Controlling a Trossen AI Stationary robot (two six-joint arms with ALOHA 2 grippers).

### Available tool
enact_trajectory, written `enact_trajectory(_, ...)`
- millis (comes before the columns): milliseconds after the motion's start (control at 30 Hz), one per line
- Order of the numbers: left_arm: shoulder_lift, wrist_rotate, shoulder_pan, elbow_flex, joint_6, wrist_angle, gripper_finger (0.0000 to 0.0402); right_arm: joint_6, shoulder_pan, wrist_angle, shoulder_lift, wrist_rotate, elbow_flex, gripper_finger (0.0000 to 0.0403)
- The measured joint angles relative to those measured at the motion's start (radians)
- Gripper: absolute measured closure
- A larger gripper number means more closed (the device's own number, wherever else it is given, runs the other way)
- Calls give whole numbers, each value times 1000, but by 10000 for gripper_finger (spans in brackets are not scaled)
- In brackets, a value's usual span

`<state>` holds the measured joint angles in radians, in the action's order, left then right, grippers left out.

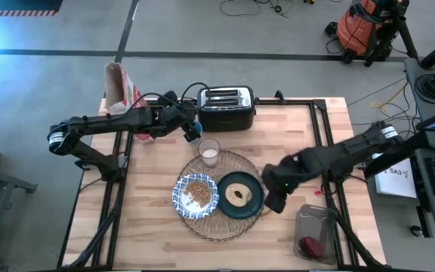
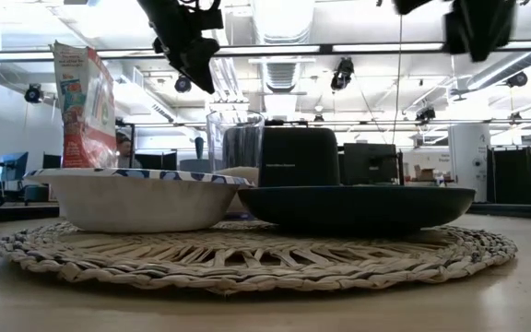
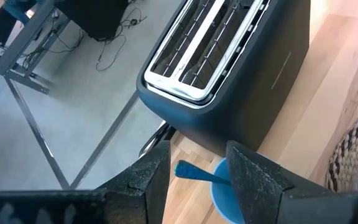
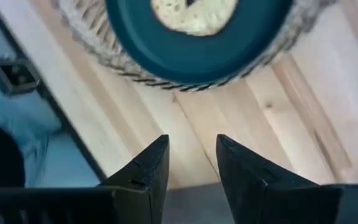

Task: Arrange a breakfast setting
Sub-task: Put the red apple on the brown mat

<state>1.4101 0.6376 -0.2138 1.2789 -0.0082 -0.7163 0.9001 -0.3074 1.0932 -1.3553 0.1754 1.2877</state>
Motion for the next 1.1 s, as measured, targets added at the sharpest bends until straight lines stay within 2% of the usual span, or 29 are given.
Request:
enact_trajectory(167,0,0,0,-1,0,5,260,268,-137,9,17,-37,-22,255)
enact_trajectory(400,0,0,0,-2,-1,6,260,644,-359,9,5,72,-57,213)
enact_trajectory(633,0,-1,0,-3,-32,5,260,915,-529,2,-10,76,-65,190)
enact_trajectory(800,0,-2,0,-3,-52,-6,260,999,-599,-14,-53,94,-88,177)
enact_trajectory(933,0,-2,0,-3,-53,-17,260,1011,-622,-110,-91,97,-119,165)
enact_trajectory(1100,0,-2,0,-4,-53,-29,260,964,-624,-130,-151,191,-151,154)
